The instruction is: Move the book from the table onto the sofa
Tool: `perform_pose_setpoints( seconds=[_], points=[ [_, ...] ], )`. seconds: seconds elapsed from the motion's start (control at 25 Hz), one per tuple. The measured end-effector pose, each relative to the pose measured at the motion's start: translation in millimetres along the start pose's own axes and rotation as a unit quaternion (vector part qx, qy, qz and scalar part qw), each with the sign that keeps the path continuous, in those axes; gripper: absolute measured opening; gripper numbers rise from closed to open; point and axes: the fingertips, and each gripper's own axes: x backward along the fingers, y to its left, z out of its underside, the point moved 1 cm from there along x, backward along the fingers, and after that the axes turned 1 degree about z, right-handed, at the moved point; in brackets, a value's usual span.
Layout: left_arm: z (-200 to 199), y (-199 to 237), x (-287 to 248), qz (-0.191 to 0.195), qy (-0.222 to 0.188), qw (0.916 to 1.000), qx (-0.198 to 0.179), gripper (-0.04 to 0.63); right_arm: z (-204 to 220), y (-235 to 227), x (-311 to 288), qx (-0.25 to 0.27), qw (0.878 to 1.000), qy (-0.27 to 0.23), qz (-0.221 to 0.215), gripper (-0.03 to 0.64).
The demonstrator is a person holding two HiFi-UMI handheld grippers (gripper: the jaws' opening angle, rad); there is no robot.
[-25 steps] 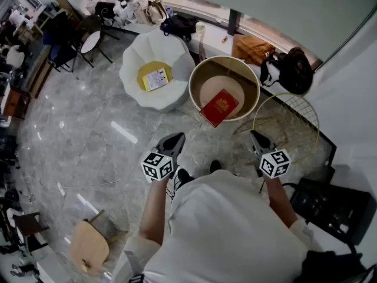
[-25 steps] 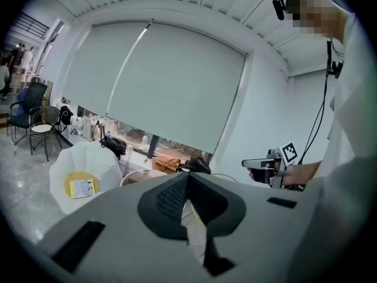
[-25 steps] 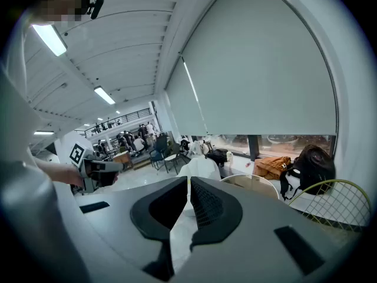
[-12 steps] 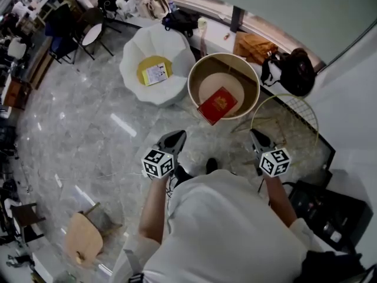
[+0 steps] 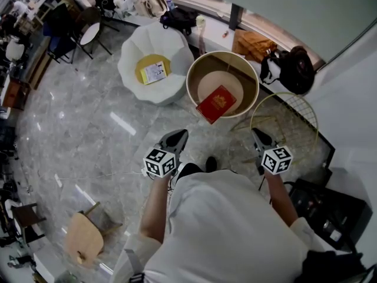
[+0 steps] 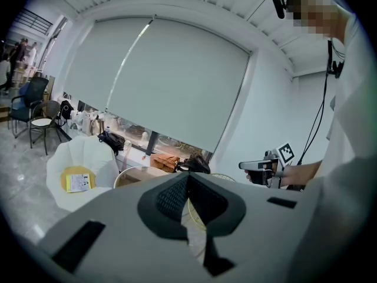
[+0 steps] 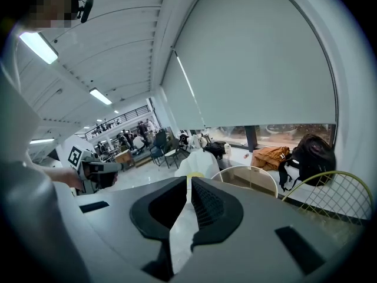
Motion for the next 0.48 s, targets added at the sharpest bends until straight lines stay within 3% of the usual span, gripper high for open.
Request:
perform_pose_setpoints(
  seconds=[0.48],
  points=[
    [-0.3, 21.4, -3.4, 0.010, 0.012, 0.9998, 0.010, 0.002, 5.3, 3.8, -15.9, -0.009, 1.000, 0.021, 0.016, 0.046]
  ],
)
